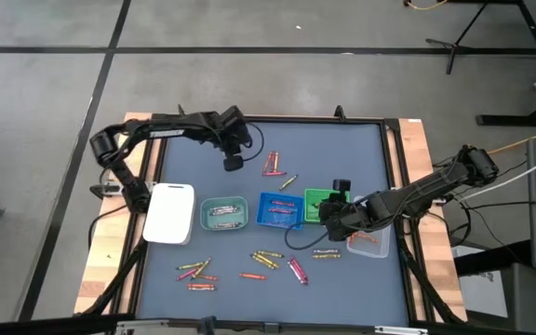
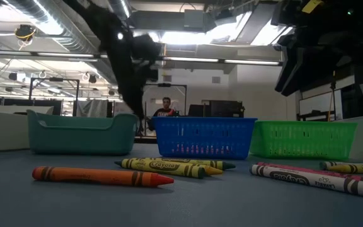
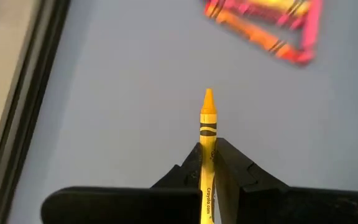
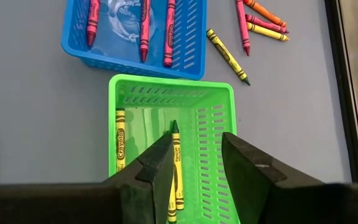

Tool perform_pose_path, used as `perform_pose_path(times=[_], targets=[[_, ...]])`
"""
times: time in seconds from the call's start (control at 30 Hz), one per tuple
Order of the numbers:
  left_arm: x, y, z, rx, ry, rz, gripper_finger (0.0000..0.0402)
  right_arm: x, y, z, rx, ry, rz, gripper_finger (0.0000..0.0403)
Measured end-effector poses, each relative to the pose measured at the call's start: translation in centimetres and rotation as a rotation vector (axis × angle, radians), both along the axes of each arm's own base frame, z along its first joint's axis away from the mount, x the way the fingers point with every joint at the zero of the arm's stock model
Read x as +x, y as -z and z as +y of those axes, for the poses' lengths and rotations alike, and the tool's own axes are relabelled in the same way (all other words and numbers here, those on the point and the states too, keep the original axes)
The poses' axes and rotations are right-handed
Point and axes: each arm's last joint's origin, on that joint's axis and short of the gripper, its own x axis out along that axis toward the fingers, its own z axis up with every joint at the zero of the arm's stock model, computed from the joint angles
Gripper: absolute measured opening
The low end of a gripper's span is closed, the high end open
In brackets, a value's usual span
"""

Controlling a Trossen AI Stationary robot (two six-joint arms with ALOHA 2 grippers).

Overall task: Sort crayons
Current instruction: Put the yellow crayon into the white bin

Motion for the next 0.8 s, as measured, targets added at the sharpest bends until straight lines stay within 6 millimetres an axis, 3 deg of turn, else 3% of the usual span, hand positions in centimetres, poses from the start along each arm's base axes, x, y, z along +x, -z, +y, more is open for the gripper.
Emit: perform_pose_path(times=[0.43,0.6,0.8], targets=[[-4.3,-9.1,-9.4,-0.197,-0.234,-0.210,0.0005,0.1,-0.1,0.1,0.003,-0.005,-0.014,0.0136],[-6.4,-10.5,-12.4,-0.294,-0.312,-0.209,0.0005,0.2,-0.1,0.1,0.005,-0.005,-0.017,0.0136],[-8.5,-10.2,-15.2,-0.343,-0.416,-0.045,0.0005,0.2,-0.1,0.1,0.007,-0.006,-0.024,0.0136]])
